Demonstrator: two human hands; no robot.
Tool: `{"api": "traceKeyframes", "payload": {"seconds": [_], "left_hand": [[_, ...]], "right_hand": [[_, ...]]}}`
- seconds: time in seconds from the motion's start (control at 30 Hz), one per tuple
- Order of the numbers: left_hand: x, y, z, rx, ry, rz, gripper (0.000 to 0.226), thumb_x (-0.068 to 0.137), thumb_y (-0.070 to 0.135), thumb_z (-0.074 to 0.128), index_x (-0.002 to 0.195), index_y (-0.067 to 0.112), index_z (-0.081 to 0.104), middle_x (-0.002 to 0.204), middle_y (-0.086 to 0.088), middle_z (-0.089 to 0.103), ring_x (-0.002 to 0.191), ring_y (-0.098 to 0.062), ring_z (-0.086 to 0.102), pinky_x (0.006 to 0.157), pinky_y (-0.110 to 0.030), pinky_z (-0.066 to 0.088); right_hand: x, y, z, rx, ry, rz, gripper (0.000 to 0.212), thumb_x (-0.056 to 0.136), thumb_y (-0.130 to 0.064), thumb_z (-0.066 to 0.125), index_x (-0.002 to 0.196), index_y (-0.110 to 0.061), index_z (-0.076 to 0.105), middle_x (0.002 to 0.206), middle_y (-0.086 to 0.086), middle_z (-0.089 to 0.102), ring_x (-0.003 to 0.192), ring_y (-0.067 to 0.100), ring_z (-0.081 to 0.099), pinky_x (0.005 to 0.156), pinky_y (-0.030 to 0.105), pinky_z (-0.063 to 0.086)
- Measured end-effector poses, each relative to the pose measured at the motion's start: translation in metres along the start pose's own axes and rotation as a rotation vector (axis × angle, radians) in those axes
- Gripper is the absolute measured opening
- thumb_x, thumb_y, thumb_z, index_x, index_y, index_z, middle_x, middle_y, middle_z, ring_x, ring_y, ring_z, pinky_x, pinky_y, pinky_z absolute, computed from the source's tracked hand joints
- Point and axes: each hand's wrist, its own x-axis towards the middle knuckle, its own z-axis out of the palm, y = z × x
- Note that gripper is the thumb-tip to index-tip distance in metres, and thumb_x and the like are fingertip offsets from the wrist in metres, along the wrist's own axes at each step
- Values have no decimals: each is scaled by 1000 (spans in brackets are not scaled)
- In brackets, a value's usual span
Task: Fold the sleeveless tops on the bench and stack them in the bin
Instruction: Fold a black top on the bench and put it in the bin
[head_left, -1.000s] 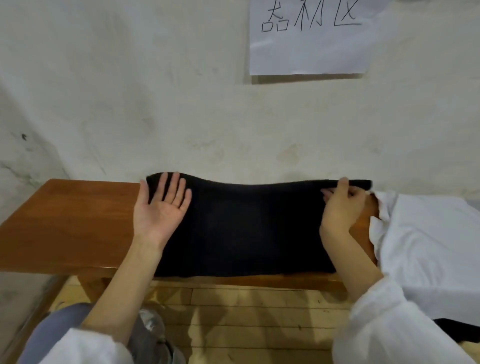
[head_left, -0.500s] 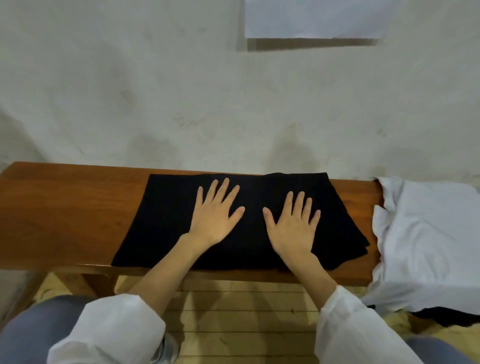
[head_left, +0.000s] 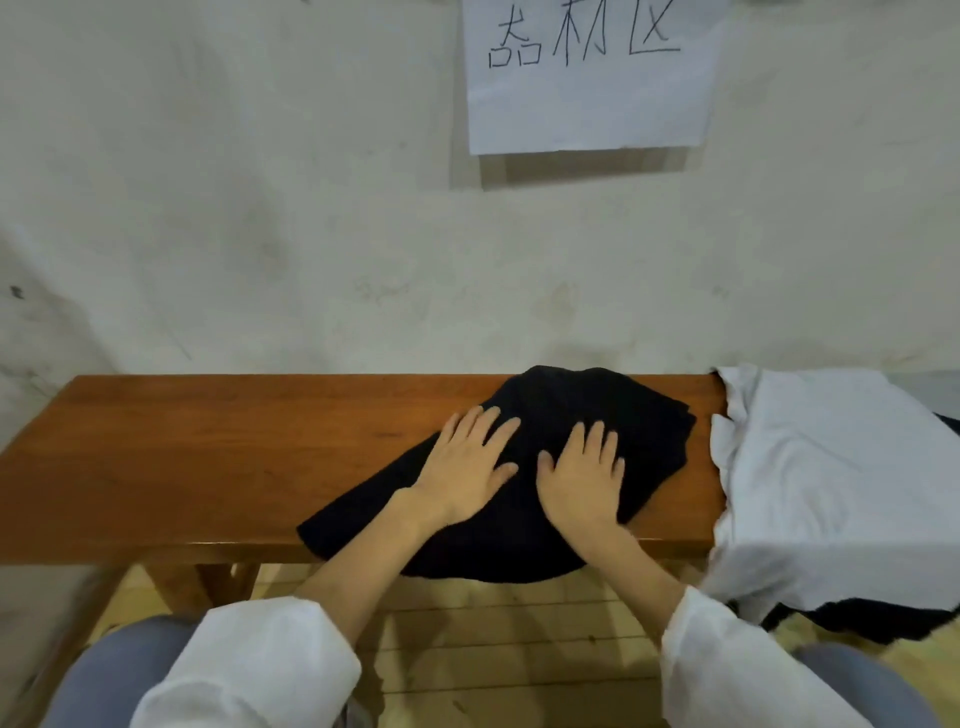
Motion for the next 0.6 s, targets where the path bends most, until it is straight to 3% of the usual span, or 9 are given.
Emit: {"api": "traceKeyframes", "payload": {"seconds": [0.07,0.17,0.27,0.33,0.4,0.47,0.6], "left_hand": [[-8,-2,13,-7,-63,45,59,98,51,16,152,28,6,161,-2,1,147,-20,-5,118,-41,-5],[-20,8,24,-11,-47,-88,58,100,50,13,152,28,0,160,-3,-6,147,-22,-9,118,-44,-7],[-34,22,20,-13,-152,-228,62,101,51,18,152,24,-2,160,-8,-6,147,-28,-5,118,-45,1],[-38,26,6,48,-196,-245,64,99,51,26,152,21,8,158,-13,8,145,-33,8,117,-46,10],[-31,20,-6,119,-76,-174,57,98,48,34,146,19,25,149,-15,25,138,-32,23,114,-43,19],[-17,7,-9,75,33,-35,53,98,45,37,144,19,30,149,-14,26,140,-30,20,116,-39,15],[2,-25,11,27,-89,182,73,92,63,18,152,23,2,160,-3,-4,146,-15,-12,118,-31,-8]], "right_hand": [[-19,-5,17,-18,-34,49,72,99,-49,27,151,-3,7,158,18,5,147,33,0,118,46,1],[-22,1,31,-123,26,-39,80,93,-57,7,148,-1,20,155,21,18,145,35,13,117,49,5],[-6,17,31,-213,-37,-326,99,80,-69,-19,151,-7,12,158,15,8,147,28,4,114,42,-6],[6,28,20,-196,-120,-499,96,78,-74,-10,152,-13,3,160,7,-2,147,19,-8,115,35,-11],[16,38,8,-154,-178,-570,96,77,-75,2,152,-15,2,160,1,-4,145,12,-12,116,30,-11],[22,49,2,-144,-155,-575,96,76,-72,0,152,-14,1,160,1,-5,145,11,-13,116,28,-11],[25,60,0,-203,-159,-527,93,79,-71,-1,152,-13,-3,160,2,-8,145,12,-14,114,28,-13]]}}
